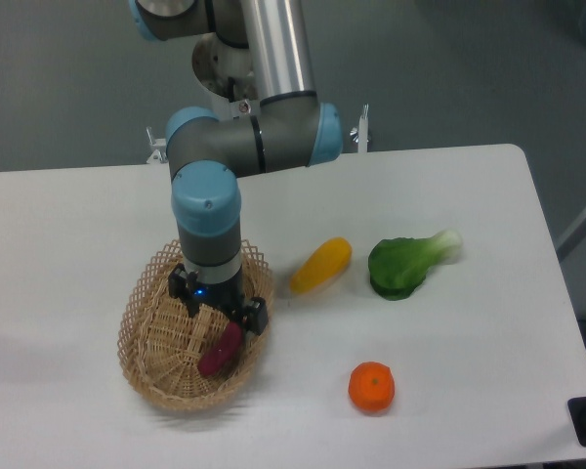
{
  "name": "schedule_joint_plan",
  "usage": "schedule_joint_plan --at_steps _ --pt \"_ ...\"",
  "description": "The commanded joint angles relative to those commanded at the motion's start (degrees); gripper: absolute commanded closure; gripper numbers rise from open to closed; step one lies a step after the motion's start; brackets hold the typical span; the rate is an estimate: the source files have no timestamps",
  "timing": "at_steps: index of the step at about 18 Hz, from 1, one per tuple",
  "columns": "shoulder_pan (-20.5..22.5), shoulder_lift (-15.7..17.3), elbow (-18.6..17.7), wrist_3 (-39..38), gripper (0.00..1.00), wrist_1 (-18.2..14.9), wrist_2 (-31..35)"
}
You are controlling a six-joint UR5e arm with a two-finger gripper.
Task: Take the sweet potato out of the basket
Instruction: 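Lower the gripper into the basket and close on the sweet potato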
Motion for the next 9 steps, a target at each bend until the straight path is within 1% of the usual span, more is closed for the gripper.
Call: schedule_joint_plan --at_steps 5,7,9 --pt "-0.9 -1.9 0.2 0.0 0.0 0.7 0.1" --pt "-1.1 -2.7 0.3 0.0 0.0 1.8 0.1" --pt "-1.1 -3.3 0.3 0.0 0.0 2.1 0.1"
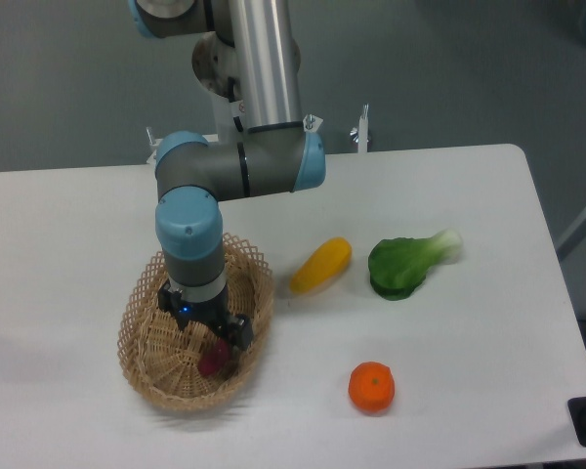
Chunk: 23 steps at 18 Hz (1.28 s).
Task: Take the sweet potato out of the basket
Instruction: 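Lower the gripper into the basket and close on the sweet potato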
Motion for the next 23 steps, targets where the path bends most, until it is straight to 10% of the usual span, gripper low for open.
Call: schedule_joint_plan --at_steps 11,17,23 --pt "0.0 -1.8 0.4 0.4 0.02 1.5 2.3" --pt "-0.1 -1.6 0.6 0.7 0.66 1.6 2.3" --pt "-0.1 -1.2 1.4 1.6 0.83 1.8 2.3"
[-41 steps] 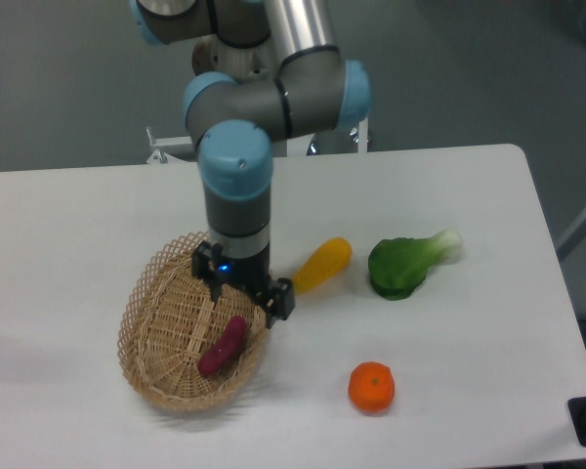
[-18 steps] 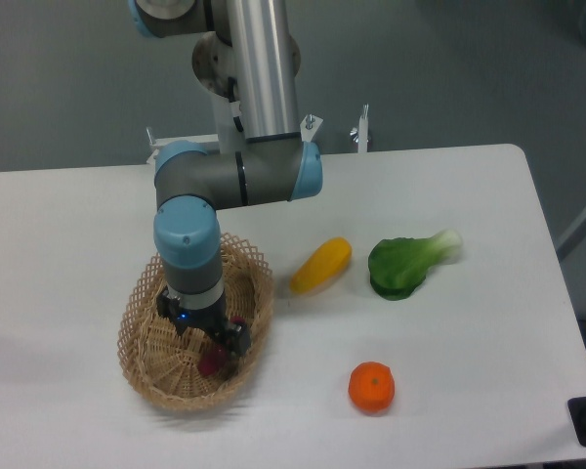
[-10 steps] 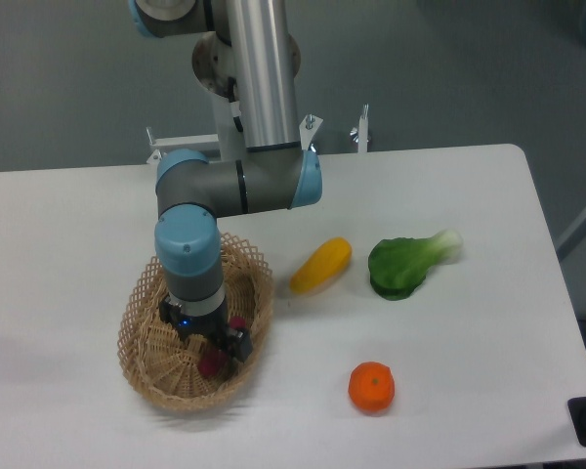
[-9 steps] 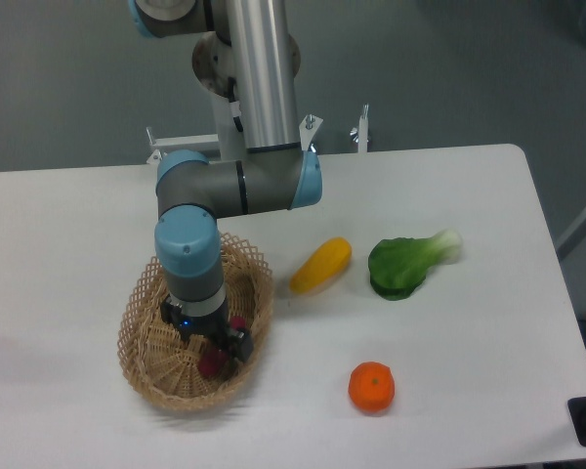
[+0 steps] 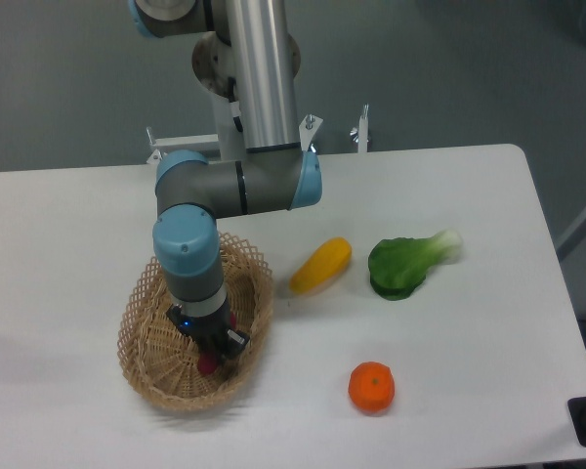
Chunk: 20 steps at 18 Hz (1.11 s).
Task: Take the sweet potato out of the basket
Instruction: 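Lift the sweet potato up out of the basket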
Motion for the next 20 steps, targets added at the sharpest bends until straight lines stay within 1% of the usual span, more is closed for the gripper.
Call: schedule_joint_plan --at_steps 4,7,11,13,14,17,20 --pt "0.2 1.2 1.3 0.6 0.83 -0.2 -0.1" --pt "1.7 3.2 3.0 4.3 0.83 -0.7 -0.5" --pt "4.3 4.0 8.3 6.1 0.83 -1.5 -0.5" --pt "6.5 4.5 9.8 7.7 0.83 -1.7 -1.0" --pt "7.7 4.7 10.5 8.7 0.83 -2.5 -1.5" --pt "12.0 6.4 12.4 12.4 0.82 -7.4 -3.4" --pt "16.2 7.3 13.4 17.9 0.83 -10.1 -4.3"
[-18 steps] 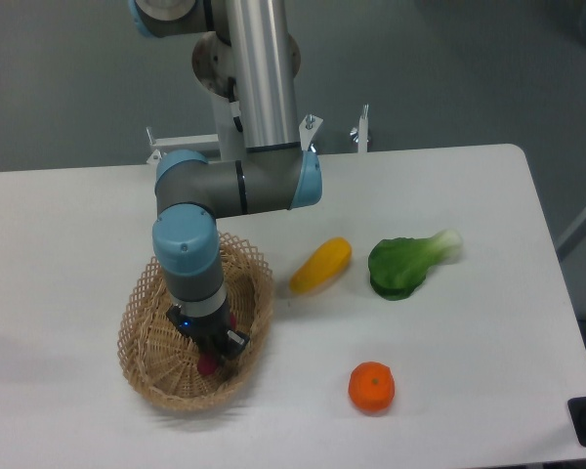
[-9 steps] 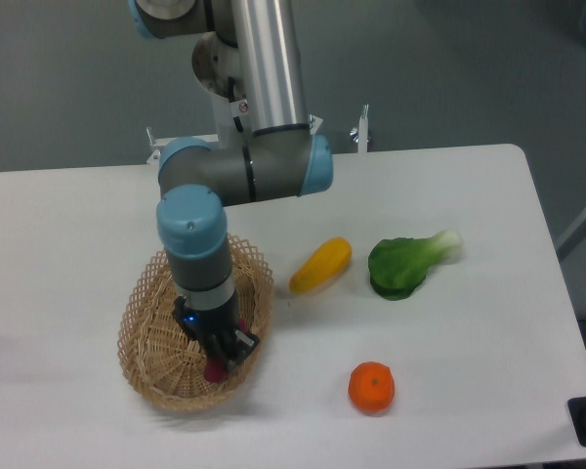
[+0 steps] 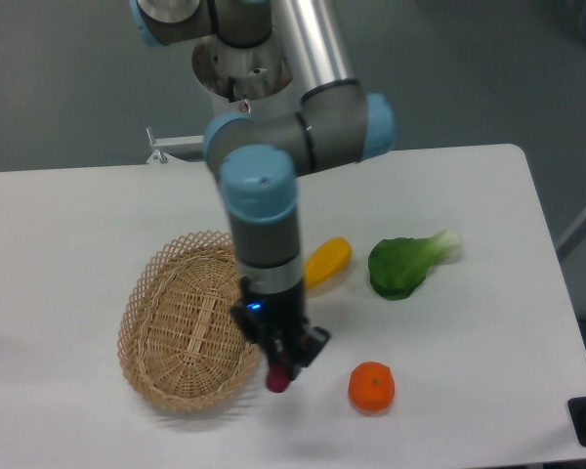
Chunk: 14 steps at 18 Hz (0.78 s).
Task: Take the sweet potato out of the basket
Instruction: 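Lift the sweet potato up out of the basket, then carry the held sweet potato away from the basket beside the bok choy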
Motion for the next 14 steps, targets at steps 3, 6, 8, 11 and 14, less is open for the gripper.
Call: schedule_joint_plan --at_steps 3,6,8,11,14 --pt "3.7 0.5 0.3 5.1 0.83 -1.8 0.0" --pt "7.3 1.2 0.3 10.5 0.83 -3.3 0.0" --pt "9.1 1.2 0.3 13.9 0.83 -4.7 0.0" --pt "11.2 1.4 0.3 17.8 0.83 -5.7 0.0" --pt "11.6 1.3 0.4 18.1 0.83 -5.6 0.2"
